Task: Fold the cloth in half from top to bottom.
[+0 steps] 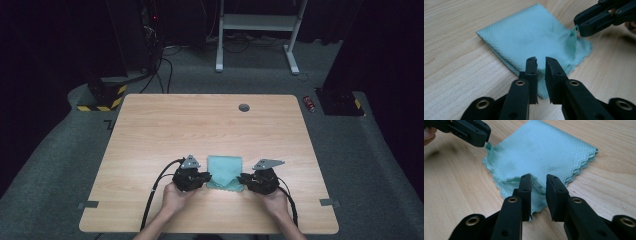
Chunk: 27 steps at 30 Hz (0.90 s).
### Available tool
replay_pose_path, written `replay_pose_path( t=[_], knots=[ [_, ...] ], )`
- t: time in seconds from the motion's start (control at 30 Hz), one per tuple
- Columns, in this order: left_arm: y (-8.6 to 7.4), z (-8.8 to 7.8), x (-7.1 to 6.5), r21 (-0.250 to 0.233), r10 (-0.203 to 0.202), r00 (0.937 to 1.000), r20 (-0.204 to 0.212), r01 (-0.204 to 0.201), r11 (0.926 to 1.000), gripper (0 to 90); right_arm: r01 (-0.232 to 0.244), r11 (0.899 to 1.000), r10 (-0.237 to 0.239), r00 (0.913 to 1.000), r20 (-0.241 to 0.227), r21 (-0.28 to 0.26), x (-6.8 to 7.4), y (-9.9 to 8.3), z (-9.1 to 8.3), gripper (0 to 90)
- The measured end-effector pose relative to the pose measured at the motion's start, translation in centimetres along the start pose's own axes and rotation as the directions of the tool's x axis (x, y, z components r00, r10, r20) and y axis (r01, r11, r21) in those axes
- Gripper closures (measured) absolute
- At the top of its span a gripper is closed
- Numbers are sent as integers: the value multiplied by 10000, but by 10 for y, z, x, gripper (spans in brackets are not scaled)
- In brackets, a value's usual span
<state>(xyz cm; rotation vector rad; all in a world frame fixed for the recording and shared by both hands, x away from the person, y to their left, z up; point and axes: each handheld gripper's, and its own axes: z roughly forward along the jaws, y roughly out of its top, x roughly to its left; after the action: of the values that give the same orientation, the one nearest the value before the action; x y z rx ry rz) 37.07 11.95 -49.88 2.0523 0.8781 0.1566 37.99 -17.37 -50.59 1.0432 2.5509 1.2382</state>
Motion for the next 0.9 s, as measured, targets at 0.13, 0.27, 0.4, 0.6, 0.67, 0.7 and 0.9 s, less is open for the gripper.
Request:
replay_pose_path(
  t=[0.13,0.27,0.4,0.6,0.67,0.7,0.9],
  knots=[
    [2,-7,-1,-187,-98,9999,-21,98,9998,725,-47,9996,46,10000,-43,-275,2,2,-8,760],
    [6,-2,0,-199,-217,9995,-250,212,9996,683,-218,9985,230,9994,241,-499,1,7,-11,808],
    [11,8,-1,-62,-128,9984,-557,125,9999,661,-307,9985,330,9982,510,-451,0,13,-4,829],
    [16,20,2,154,-265,9968,-749,278,9995,641,-121,9999,112,9971,751,104,4,16,18,829],
    [15,21,3,279,-248,9967,-767,270,9992,635,-56,9997,37,9970,768,238,6,15,21,828],
    [14,22,2,374,-242,9970,-738,270,9989,629,-16,9997,-4,9972,744,264,7,15,21,828],
    [7,20,-1,556,-97,9974,-715,137,9984,614,214,9986,-253,9963,820,485,11,8,16,812]
  ],
)
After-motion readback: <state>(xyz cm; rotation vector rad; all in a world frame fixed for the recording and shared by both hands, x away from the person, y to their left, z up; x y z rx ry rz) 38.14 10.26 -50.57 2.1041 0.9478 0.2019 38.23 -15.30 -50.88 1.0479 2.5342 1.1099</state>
